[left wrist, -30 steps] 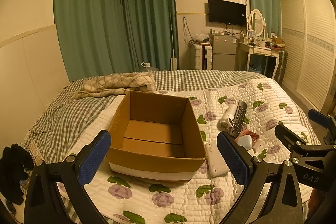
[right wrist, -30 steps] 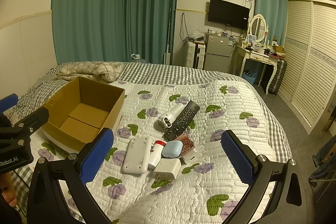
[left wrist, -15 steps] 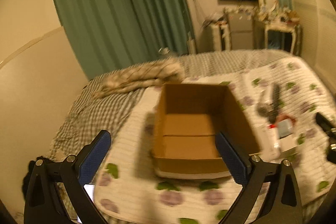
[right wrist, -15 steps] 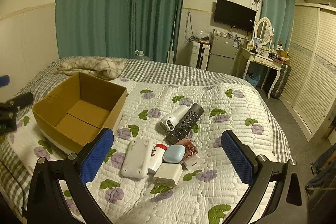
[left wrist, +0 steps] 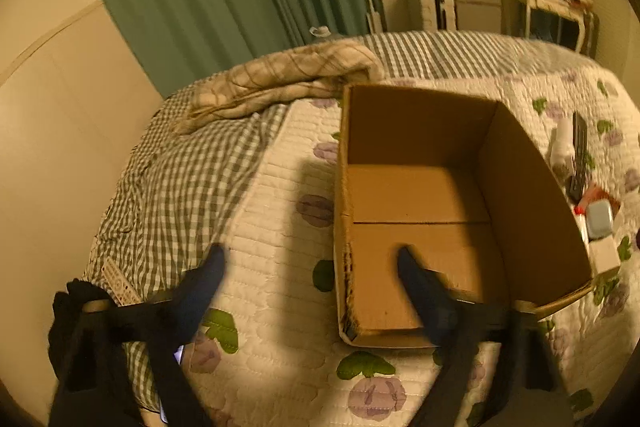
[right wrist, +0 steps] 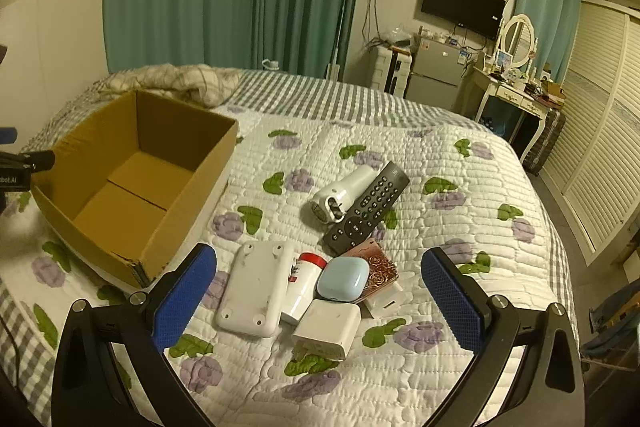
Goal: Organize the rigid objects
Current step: 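Clamp the box wall with the left tool while the right tool grasps the white case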
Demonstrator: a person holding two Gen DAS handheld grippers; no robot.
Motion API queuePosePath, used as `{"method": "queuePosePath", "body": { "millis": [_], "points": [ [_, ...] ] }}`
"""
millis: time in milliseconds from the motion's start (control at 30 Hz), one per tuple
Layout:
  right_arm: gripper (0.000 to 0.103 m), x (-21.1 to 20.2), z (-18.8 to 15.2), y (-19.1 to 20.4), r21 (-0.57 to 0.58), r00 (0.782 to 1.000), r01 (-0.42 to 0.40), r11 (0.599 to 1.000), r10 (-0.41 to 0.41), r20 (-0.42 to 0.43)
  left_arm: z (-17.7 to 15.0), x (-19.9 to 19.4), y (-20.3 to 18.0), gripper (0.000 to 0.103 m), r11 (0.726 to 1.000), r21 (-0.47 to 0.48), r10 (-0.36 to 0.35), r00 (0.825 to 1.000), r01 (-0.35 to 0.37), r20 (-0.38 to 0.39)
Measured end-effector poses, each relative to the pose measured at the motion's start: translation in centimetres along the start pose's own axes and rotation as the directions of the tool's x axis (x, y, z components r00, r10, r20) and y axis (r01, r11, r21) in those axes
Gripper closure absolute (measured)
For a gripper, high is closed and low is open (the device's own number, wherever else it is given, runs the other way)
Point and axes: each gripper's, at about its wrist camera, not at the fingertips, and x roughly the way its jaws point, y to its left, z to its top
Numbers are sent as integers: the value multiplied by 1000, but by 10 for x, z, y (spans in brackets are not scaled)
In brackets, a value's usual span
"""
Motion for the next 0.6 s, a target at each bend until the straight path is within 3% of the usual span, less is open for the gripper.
{"method": "queuePosePath", "body": {
  "millis": [67,133,233,600],
  "points": [
    [0,7,-1,3,-4,1000,-5,1000,5,-14,3,9,-1,69,1000,8,-29,999,29,-42],
    [0,15,-2,8,-15,1000,-5,1000,5,-30,2,14,-3,75,999,17,-51,997,52,-63],
    [0,29,-5,16,-39,998,-9,999,6,-60,1,16,-7,94,996,38,-80,994,83,-68],
    [2,93,-23,48,-66,973,-43,997,26,-229,3,16,-9,95,993,72,-90,994,95,-65]
  ]
}}
